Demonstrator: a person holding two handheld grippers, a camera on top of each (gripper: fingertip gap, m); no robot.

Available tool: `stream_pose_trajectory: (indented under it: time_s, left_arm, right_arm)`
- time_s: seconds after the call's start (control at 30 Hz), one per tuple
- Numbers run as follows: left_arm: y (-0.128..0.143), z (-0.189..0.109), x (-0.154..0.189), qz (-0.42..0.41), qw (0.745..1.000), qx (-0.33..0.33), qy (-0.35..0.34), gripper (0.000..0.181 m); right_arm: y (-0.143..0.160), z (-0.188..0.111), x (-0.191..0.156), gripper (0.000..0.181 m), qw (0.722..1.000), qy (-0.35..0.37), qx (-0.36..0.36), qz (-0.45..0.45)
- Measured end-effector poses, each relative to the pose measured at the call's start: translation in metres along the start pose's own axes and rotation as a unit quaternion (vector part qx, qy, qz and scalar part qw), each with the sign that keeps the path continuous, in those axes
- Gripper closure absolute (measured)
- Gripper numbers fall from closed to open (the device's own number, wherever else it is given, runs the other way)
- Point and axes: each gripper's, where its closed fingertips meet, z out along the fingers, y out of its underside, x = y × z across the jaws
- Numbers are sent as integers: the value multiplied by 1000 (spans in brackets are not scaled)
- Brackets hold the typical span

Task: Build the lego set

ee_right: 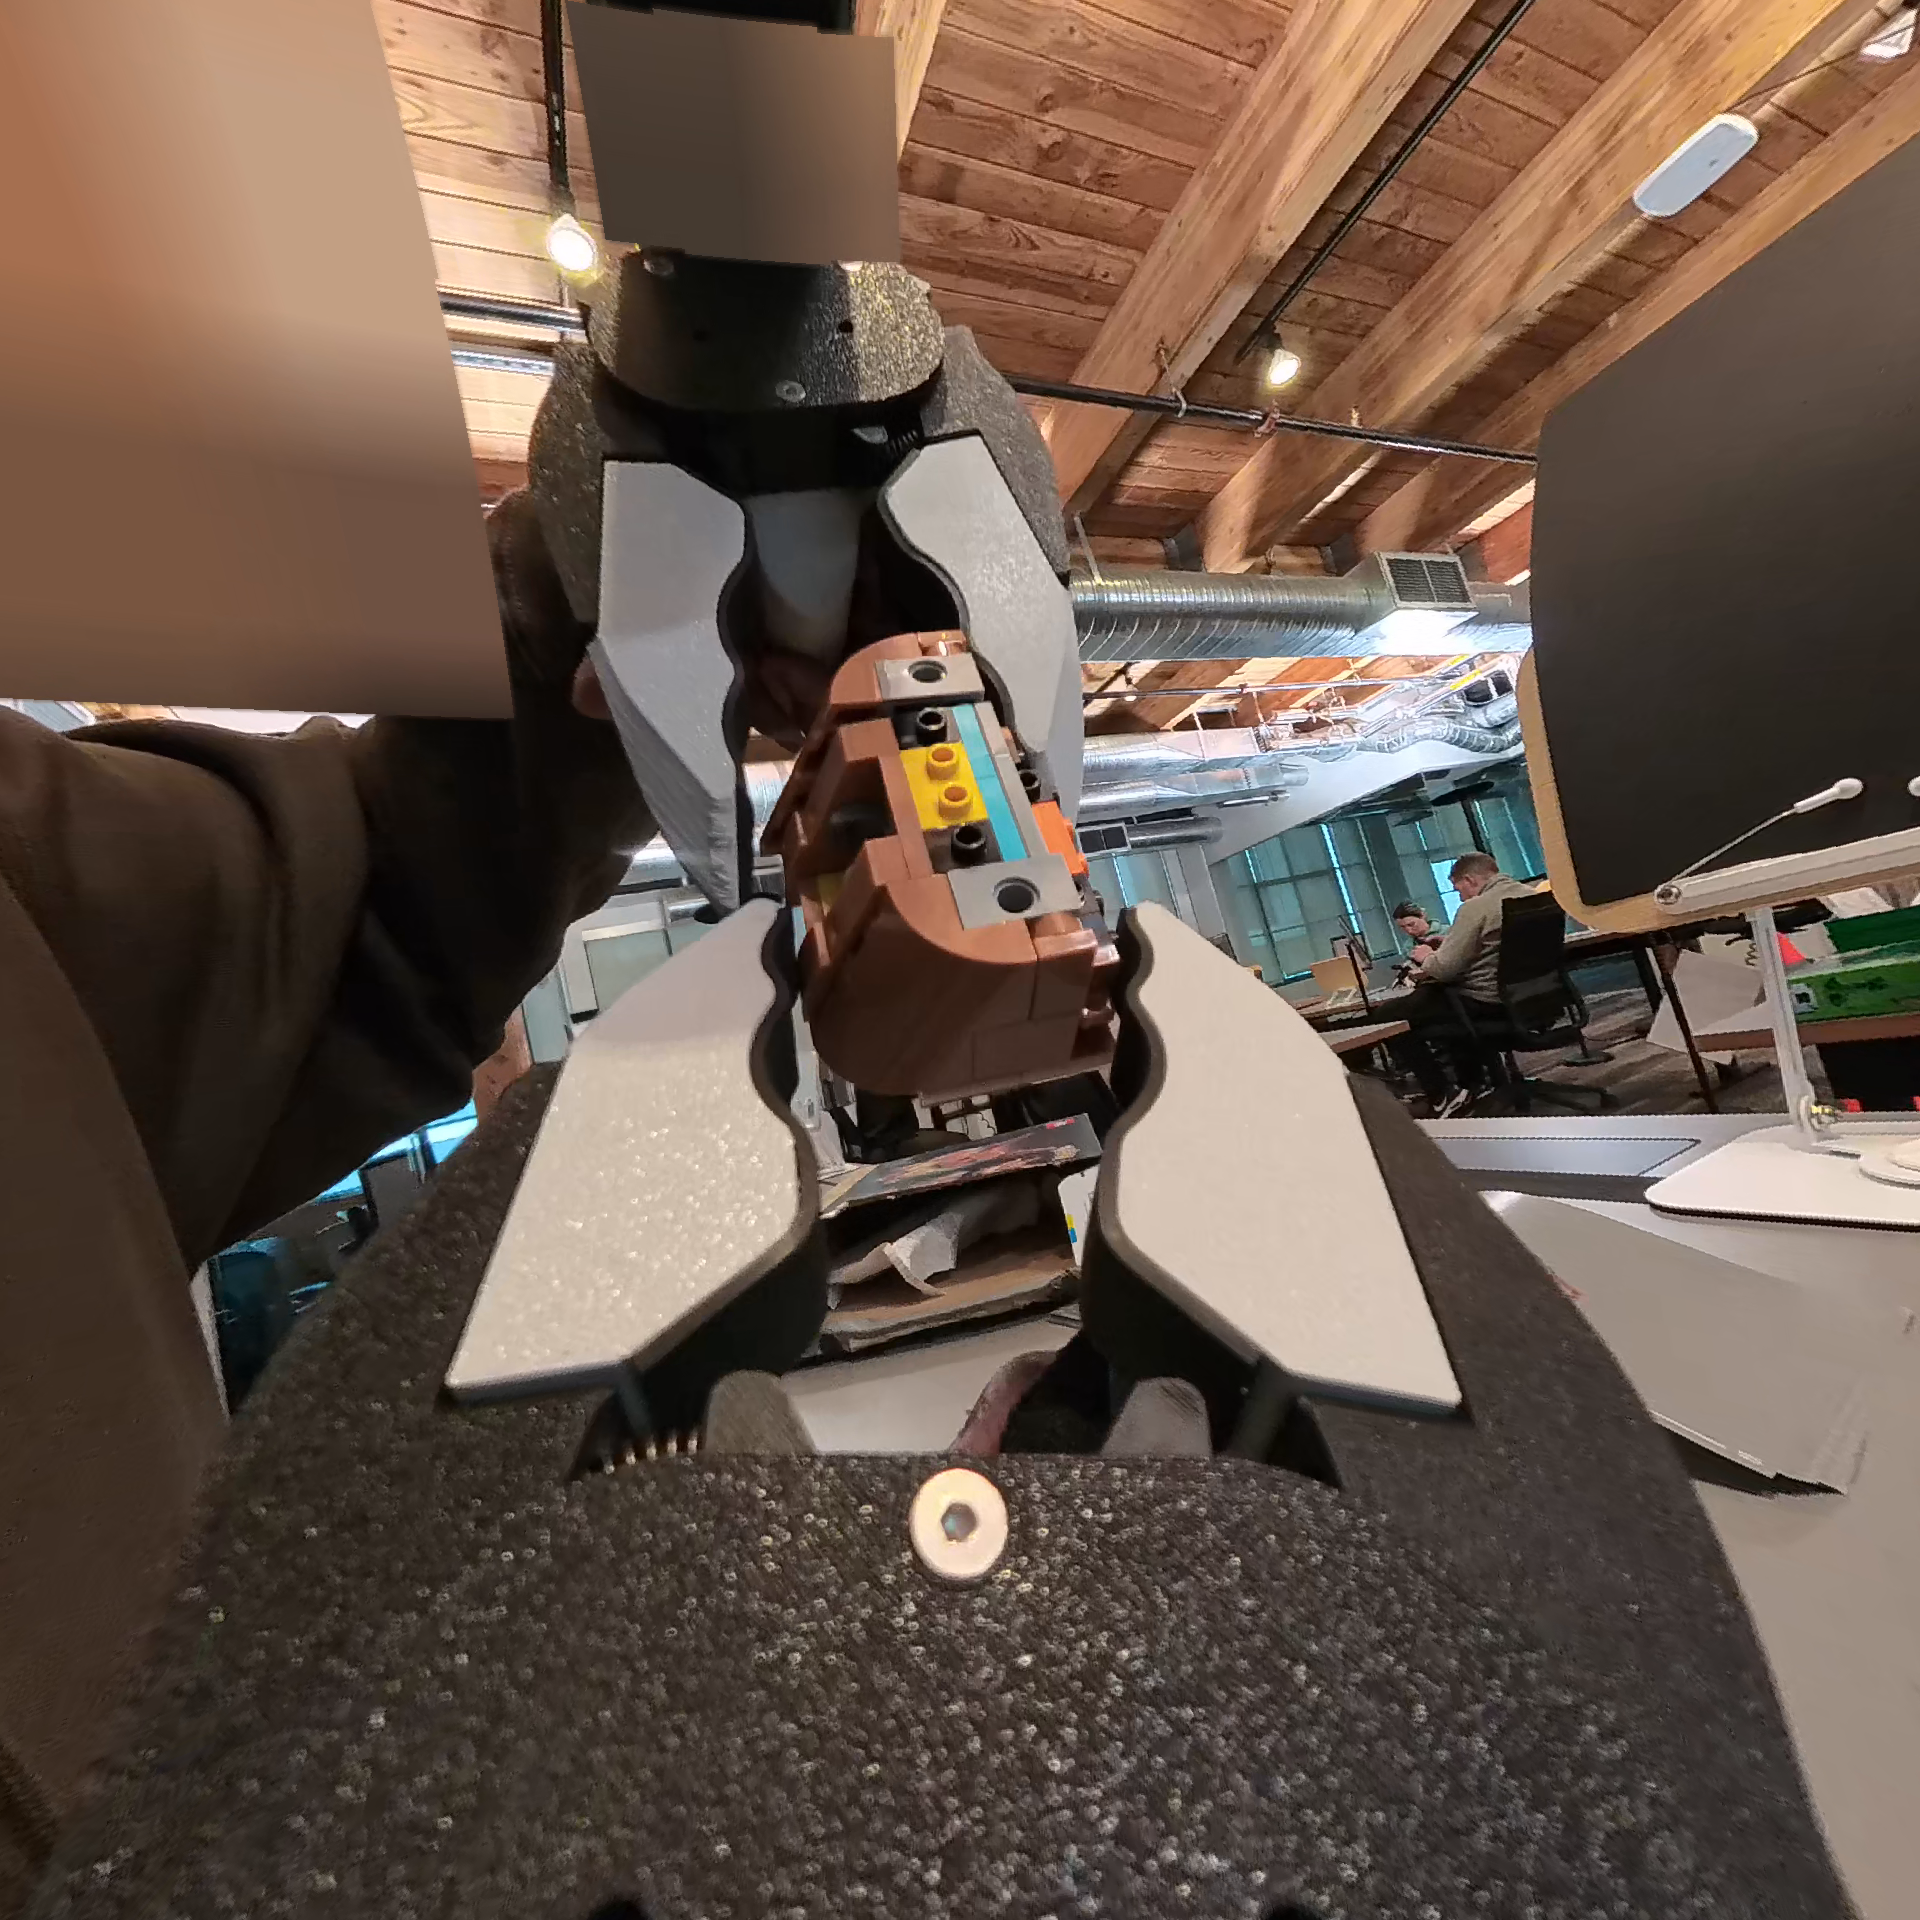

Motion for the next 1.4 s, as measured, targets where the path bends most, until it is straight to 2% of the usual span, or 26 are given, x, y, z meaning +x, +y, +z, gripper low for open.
stream_pose_trajectory:
  time_s: [0.47, 0.63, 0.77, 0.9, 1.0, 1.1, 1.23, 1.33, 1.4]
  left_arm:
    - [-6, 1, -2, -33, 999, 25, 2, 124]
    - [9, -1, -20, -101, 987, 122, -32, 127]
    - [43, 7, -39, -171, 960, 208, -80, 126]
    - [72, 32, -52, -236, 931, 260, -96, 126]
    - [82, 63, -54, -250, 926, 273, -80, 126]
    - [83, 103, -53, -231, 936, 263, -49, 123]
    - [82, 154, -53, -169, 956, 237, -13, 117]
    - [75, 172, -51, -120, 964, 239, 1, 113]
    - [72, 177, -52, -105, 965, 241, 5, 110]
  right_arm:
    - [-2, -2, 3, 122, 1000, 5, 5, 6]
    - [2, -9, 26, 122, 997, 56, -42, -22]
    - [4, -20, 54, 122, 990, 100, -97, -29]
    - [20, -34, 83, 122, 970, 152, -184, -51]
    - [37, -49, 101, 122, 944, 179, -265, -76]
    - [55, -64, 116, 122, 916, 190, -345, -79]
    - [78, -79, 118, 122, 889, 157, -429, -36]
    - [89, -84, 110, 122, 871, 118, -476, -28]
    - [97, -91, 112, 122, 847, 105, -518, -50]
